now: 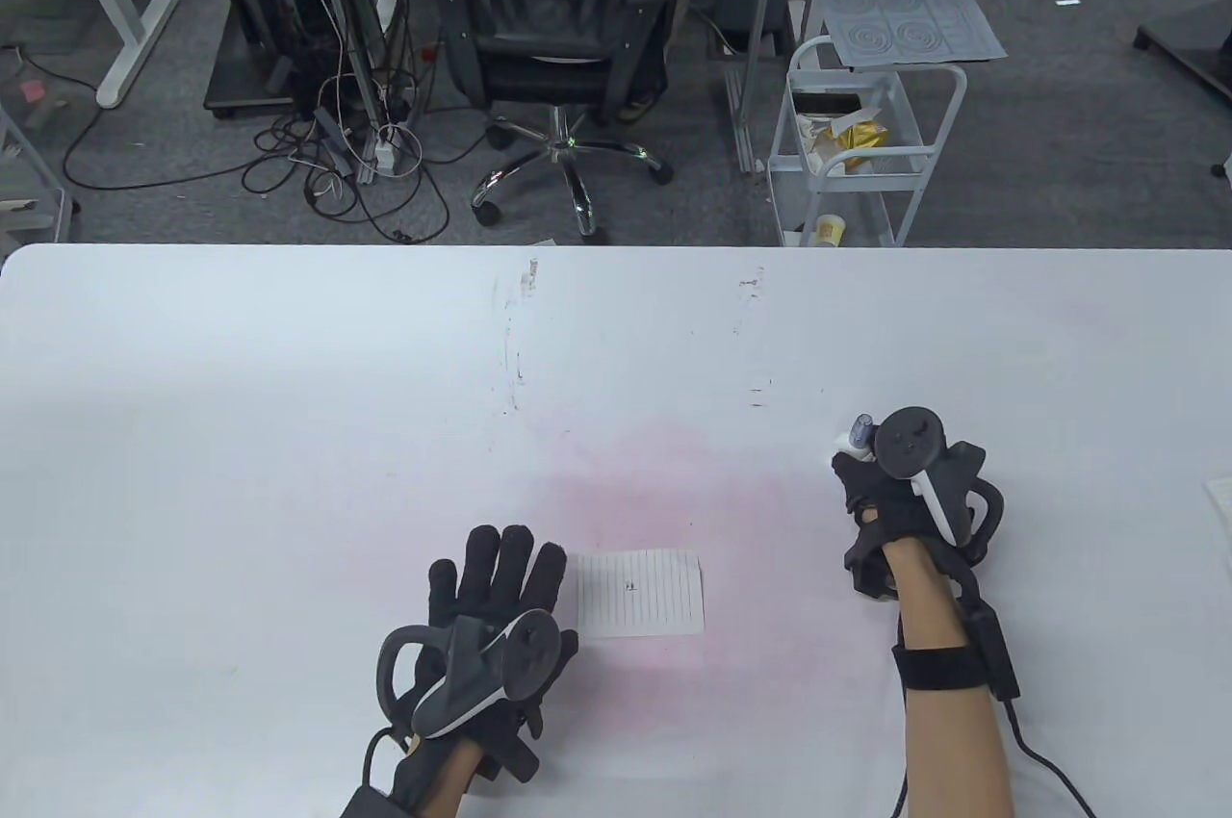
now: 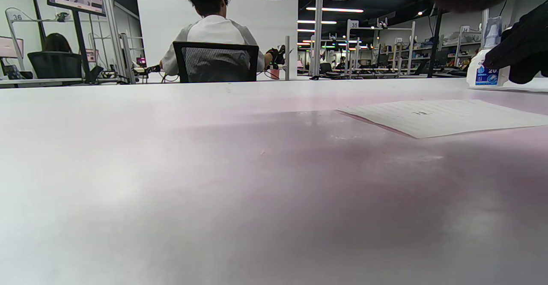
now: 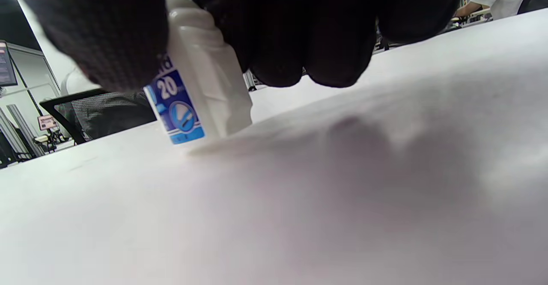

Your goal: Brush correction fluid to cover black text

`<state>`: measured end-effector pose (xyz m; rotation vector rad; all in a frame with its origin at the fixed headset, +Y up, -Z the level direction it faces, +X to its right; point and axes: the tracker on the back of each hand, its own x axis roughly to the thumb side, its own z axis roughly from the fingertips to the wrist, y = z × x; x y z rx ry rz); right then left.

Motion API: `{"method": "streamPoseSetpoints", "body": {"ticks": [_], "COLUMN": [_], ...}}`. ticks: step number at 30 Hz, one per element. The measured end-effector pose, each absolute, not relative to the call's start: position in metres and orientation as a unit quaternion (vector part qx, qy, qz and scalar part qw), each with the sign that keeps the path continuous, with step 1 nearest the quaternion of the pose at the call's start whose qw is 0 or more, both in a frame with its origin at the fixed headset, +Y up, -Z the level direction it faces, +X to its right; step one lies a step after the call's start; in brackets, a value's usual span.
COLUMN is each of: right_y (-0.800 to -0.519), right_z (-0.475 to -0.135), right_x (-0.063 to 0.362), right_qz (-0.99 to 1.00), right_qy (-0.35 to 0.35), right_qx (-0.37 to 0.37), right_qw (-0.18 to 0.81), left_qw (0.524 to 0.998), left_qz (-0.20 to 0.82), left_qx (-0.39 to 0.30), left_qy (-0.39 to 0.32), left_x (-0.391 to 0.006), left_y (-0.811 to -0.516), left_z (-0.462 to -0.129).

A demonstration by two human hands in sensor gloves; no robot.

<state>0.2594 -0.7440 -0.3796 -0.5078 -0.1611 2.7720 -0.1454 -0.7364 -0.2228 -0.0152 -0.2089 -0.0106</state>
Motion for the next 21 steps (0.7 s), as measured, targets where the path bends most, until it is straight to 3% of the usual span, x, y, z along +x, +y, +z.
{"method": "streamPoseSetpoints", "body": {"ticks": [21], "right_y": [-0.674], "right_z": [-0.310], "right_x": [0.227], "right_qz": [0.971], "right_qy": [-0.116], "right_qx": [-0.077], "right_qw": [0.193], "left_qw": [0.994], "left_qz": [-0.008], "left_qx": [-0.009], "left_qy": [-0.105], "left_x": [-0.144], "left_y": [-0.737], "left_z": [-0.222]}}
